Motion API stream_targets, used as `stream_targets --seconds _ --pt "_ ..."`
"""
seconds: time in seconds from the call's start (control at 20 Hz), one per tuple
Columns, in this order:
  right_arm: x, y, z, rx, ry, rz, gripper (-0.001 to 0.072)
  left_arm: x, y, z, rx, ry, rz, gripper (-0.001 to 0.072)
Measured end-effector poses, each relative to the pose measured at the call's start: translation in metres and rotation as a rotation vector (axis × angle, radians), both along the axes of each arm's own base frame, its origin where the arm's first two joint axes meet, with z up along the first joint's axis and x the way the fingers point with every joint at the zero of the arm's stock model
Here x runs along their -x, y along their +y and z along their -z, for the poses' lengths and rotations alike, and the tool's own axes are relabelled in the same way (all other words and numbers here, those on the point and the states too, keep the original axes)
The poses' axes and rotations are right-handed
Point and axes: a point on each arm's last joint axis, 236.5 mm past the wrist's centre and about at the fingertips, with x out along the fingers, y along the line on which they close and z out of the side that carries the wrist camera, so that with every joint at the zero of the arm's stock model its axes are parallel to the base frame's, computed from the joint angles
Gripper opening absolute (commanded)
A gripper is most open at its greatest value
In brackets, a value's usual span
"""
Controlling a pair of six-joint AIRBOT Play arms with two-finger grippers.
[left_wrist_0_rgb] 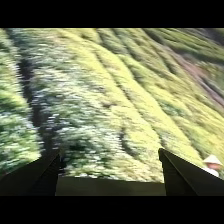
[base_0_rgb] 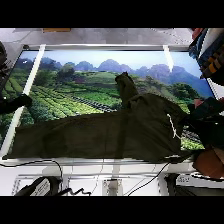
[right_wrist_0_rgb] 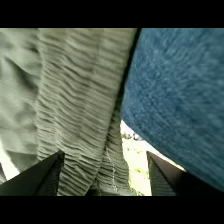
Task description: Fold the clothes and pants, and hang the long-sleeved shirts on hangers.
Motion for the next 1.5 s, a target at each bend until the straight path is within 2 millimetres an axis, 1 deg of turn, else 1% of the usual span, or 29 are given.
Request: stream_targets --seconds 0.05,0.1,0.2,0.3,0.35,0.4,0.45,0.6,0.7,0.8,0.85,0.9,0.95,1.0,1.15,1.35,1.5 --pt "0.001 0.004 0.004 -0.02 0.005 -0.012 0.0548 -0.002 -0.009 0.001 0.001 0.002 0.023 0.069" --pt "0.0 0.009 0.006 -0.043 -0.001 -0.025 0.0509 -0.005 -0.019 0.001 0.0 0.004 0.05 0.069" --pt "-0.004 0.02 0.008 -0.092 -0.033 -0.048 0.0462 -0.009 -0.043 0.002 0.001 0.009 0.11 0.069" --pt "-0.011 0.028 0.011 -0.121 -0.083 -0.058 0.0334 -0.013 -0.071 0.003 0.001 0.011 0.179 0.0689" --pt "-0.015 0.03 0.012 -0.124 -0.108 -0.061 0.0201 -0.015 -0.088 0.004 0.006 0.013 0.217 0.0665" --pt "-0.018 0.03 0.013 -0.121 -0.126 -0.064 0.0049 -0.017 -0.104 0.006 0.014 0.015 0.252 0.0571" --pt "-0.021 0.031 0.013 -0.126 -0.142 -0.064 0.004 -0.02 -0.122 0.01 0.033 0.017 0.288 0.0536" --pt "-0.026 0.033 0.011 -0.129 -0.171 -0.066 0.004 -0.026 -0.191 0.031 0.166 0.042 0.379 0.0538" --pt "-0.026 0.035 0.01 -0.137 -0.178 -0.069 0.004 -0.033 -0.246 0.044 0.302 0.044 0.412 0.0538" --pt "-0.026 0.038 0.009 -0.151 -0.18 -0.073 0.004 -0.039 -0.296 0.053 0.387 0.028 0.453 0.0538" --pt "-0.025 0.039 0.008 -0.16 -0.18 -0.075 0.004 -0.042 -0.318 0.057 0.408 0.021 0.477 0.0538" --pt "-0.025 0.041 0.007 -0.167 -0.18 -0.076 0.004 -0.046 -0.34 0.06 0.423 0.013 0.502 0.0549" --pt "-0.025 0.042 0.006 -0.172 -0.181 -0.078 0.004 -0.053 -0.36 0.061 0.434 0.001 0.523 0.0668" --pt "-0.025 0.043 0.005 -0.179 -0.18 -0.079 0.004 -0.061 -0.375 0.062 0.443 -0.012 0.536 0.071" --pt "-0.024 0.046 0.004 -0.191 -0.178 -0.083 0.004 -0.092 -0.417 0.063 0.466 -0.047 0.574 0.0709" --pt "-0.023 0.047 0.003 -0.196 -0.178 -0.084 0.004 -0.131 -0.46 0.058 0.492 -0.105 0.617 0.0704" --pt "-0.023 0.047 0.003 -0.197 -0.178 -0.084 0.004 -0.153 -0.483 0.061 0.52 -0.129 0.623 0.0703"
